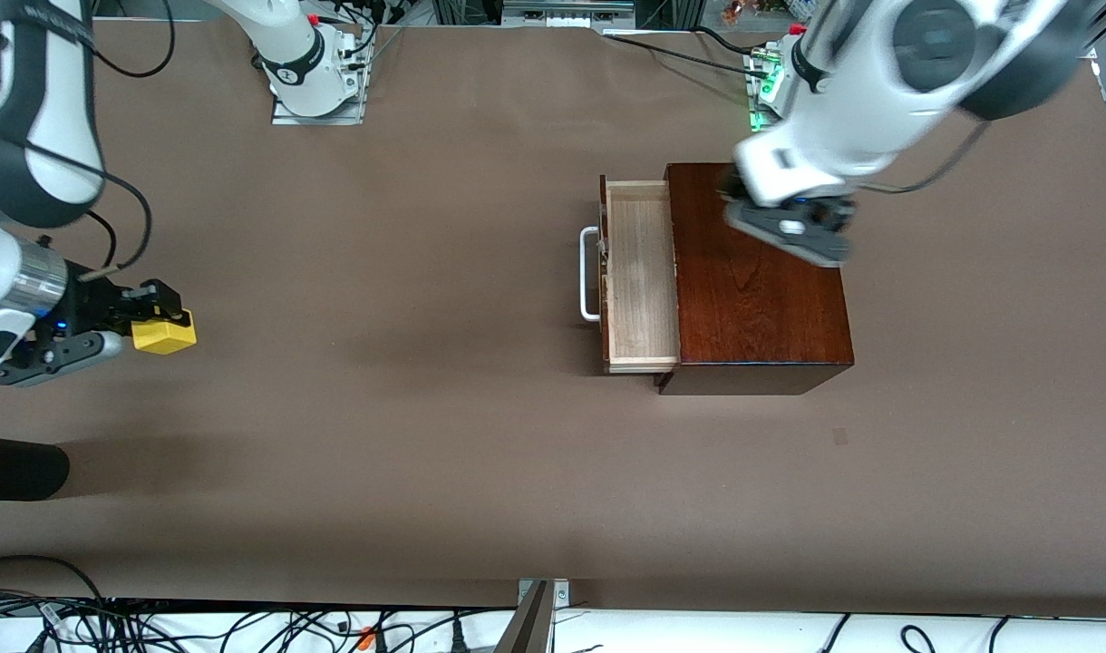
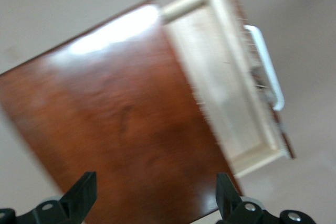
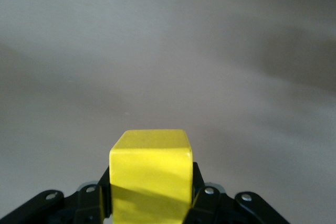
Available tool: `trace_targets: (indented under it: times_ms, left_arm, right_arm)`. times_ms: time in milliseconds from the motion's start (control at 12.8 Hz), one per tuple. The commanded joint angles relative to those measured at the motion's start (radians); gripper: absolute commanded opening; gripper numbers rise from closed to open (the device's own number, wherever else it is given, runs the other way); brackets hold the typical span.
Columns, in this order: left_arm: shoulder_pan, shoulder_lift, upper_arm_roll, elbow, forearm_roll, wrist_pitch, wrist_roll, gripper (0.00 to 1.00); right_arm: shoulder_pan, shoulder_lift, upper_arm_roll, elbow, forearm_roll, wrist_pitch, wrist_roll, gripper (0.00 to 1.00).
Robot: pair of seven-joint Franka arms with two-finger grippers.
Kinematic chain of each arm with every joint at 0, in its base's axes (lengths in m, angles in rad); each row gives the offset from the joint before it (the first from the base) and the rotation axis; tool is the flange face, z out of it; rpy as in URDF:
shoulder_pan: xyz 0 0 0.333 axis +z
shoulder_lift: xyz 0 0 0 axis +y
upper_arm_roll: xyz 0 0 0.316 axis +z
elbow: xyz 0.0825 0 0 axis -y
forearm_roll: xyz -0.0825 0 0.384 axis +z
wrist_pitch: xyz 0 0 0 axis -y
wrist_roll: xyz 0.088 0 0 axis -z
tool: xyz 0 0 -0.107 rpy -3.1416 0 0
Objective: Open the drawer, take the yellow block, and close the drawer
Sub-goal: 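Set the cube down with the right gripper while the left gripper reaches the drawer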
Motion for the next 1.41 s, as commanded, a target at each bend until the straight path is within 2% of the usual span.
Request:
trace_targets:
  times_ms: [0,157,314,471,784,1020,1333]
  left_arm:
    - [-0.036,0.172,-0.069,0.163,-0.008,-0.018,0.133,1.0]
    - [-0.11,0.27,-0.073,0.226,-0.01,0.034,0.229,1.0]
    - [-0.19,0.339,-0.071,0.234,0.001,0.141,0.3,1.0]
    - [-0.248,0.399,-0.071,0.232,0.036,0.256,0.407,1.0]
    - [-0.282,0.503,-0.07,0.225,0.078,0.41,0.731,1.0]
    - [-0.293,0.559,-0.071,0.216,0.17,0.427,0.822,1.0]
    - [-0.282,0.568,-0.063,0.174,0.171,0.395,0.845,1.0]
  right_arm:
    - [-0.045,-0.076,0.107,-0.147,-0.089,0.123,0.121,0.0]
    - [-0.088,-0.077,0.176,-0.218,-0.119,0.213,0.2,0.0]
    - [-0.103,-0.077,0.207,-0.313,-0.12,0.327,0.22,0.0]
    - [-0.136,-0.07,0.267,-0.389,-0.119,0.413,0.229,0.0]
    - [-0.137,-0.016,0.296,-0.456,-0.12,0.487,0.258,0.0]
    - [-0.137,0.047,0.325,-0.463,-0.12,0.565,0.271,0.0]
    - [-0.136,0.124,0.341,-0.466,-0.119,0.652,0.298,0.0]
